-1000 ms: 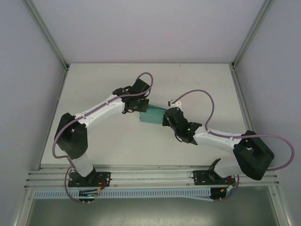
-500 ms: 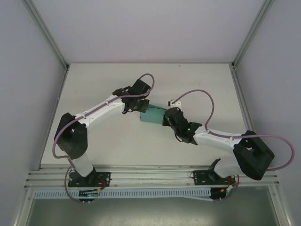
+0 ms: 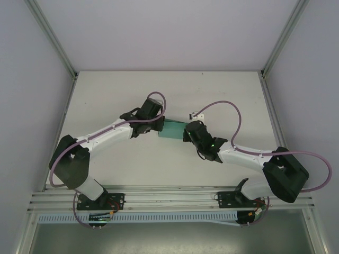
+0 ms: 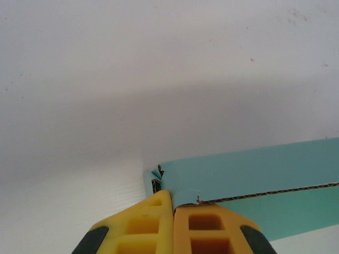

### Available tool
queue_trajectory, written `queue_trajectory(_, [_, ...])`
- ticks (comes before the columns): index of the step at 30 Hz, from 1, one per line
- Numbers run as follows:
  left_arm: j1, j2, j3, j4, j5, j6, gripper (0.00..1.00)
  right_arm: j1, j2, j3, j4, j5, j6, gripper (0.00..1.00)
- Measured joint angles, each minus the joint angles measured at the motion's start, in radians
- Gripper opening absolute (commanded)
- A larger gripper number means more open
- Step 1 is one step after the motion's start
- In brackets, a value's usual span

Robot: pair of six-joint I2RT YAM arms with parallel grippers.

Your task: Assemble paper box

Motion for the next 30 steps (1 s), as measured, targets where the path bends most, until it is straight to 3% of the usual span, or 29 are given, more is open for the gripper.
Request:
queue_trajectory(24, [-0.013, -0.038, -0.126, 0.150, -0.024, -0.067, 0.00, 0.000, 0.000, 0.038, -0.069, -0.031, -0.027, 0.00])
queue_trajectory(30, [-0.014, -0.034, -0.111, 0.130, -0.029, -0.067, 0.00, 0.000, -0.019, 0.038, -0.088, -0.062, -0.026, 0.12])
